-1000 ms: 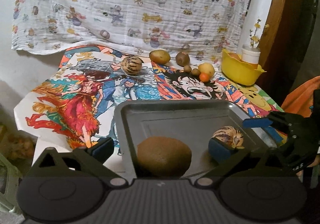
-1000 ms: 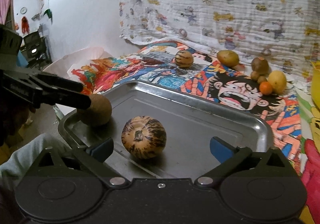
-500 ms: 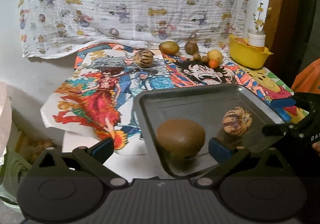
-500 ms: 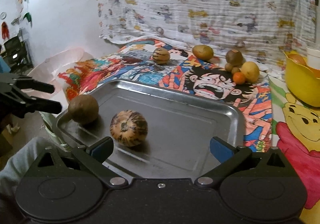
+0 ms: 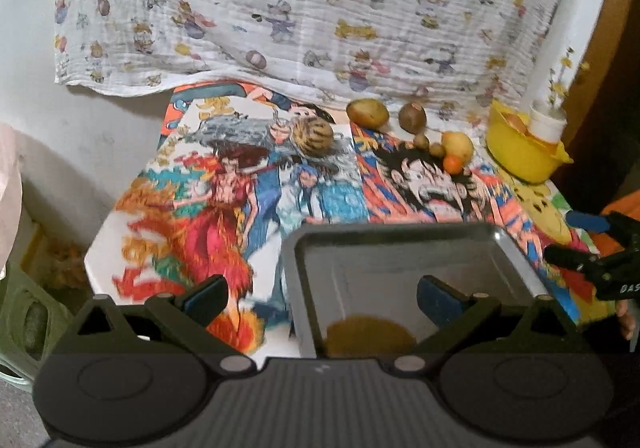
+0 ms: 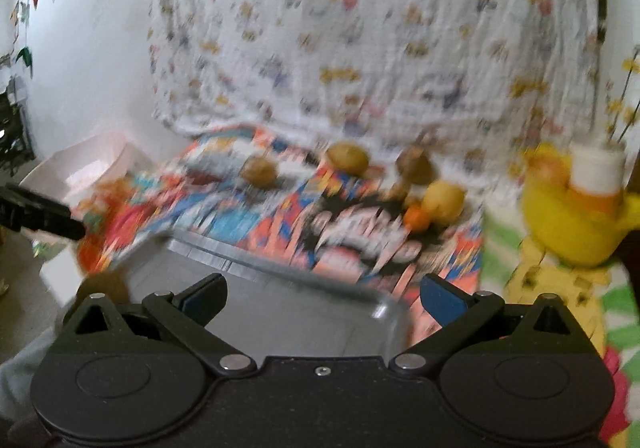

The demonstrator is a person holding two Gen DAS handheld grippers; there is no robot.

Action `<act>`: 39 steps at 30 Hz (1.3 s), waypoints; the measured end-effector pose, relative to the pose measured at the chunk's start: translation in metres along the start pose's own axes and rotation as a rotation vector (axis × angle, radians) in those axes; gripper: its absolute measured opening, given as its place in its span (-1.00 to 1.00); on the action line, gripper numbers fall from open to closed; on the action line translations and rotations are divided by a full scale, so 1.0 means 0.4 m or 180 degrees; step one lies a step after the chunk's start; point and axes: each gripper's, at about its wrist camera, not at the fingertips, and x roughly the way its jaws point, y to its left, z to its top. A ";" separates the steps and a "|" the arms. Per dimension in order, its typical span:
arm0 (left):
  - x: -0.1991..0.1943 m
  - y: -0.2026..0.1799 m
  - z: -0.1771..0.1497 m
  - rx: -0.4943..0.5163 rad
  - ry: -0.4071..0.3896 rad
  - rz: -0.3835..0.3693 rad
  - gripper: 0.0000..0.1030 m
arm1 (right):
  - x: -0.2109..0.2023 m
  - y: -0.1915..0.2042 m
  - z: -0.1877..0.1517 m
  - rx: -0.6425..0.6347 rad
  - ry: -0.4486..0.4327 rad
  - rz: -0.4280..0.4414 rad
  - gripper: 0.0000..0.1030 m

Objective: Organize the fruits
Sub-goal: 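Move both grippers back toward the remaining fruits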

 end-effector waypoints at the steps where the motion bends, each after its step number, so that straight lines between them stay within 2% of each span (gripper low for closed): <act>1: 0.004 0.001 0.014 -0.0026 0.0012 -0.0023 0.99 | -0.004 -0.013 0.021 -0.0002 -0.0060 -0.0017 0.99; 3: 0.016 0.002 0.049 -0.0034 0.0036 -0.0071 0.99 | -0.008 -0.034 0.058 -0.0020 -0.0154 -0.0041 0.99; 8: 0.056 -0.012 0.131 0.0081 -0.0026 -0.0006 0.99 | 0.015 -0.070 0.142 -0.0148 -0.0224 -0.0072 0.99; 13: 0.119 -0.035 0.197 0.0192 -0.0020 0.0015 0.99 | 0.055 -0.082 0.210 -0.0286 -0.0131 0.0038 0.99; 17: 0.174 -0.059 0.241 0.0243 0.0034 -0.0112 0.99 | 0.093 -0.097 0.250 -0.0321 0.0034 0.0107 0.99; 25: 0.279 -0.124 0.308 0.0512 0.0035 -0.0337 0.99 | 0.173 -0.131 0.184 -0.0412 0.0254 -0.0062 0.99; 31: 0.369 -0.136 0.350 0.0614 0.0093 -0.0392 0.99 | 0.234 -0.154 0.146 -0.0393 0.0344 -0.0092 0.99; 39: 0.479 -0.142 0.387 0.0716 0.0046 -0.0402 0.99 | 0.347 -0.191 0.128 0.0111 0.0478 -0.0064 0.99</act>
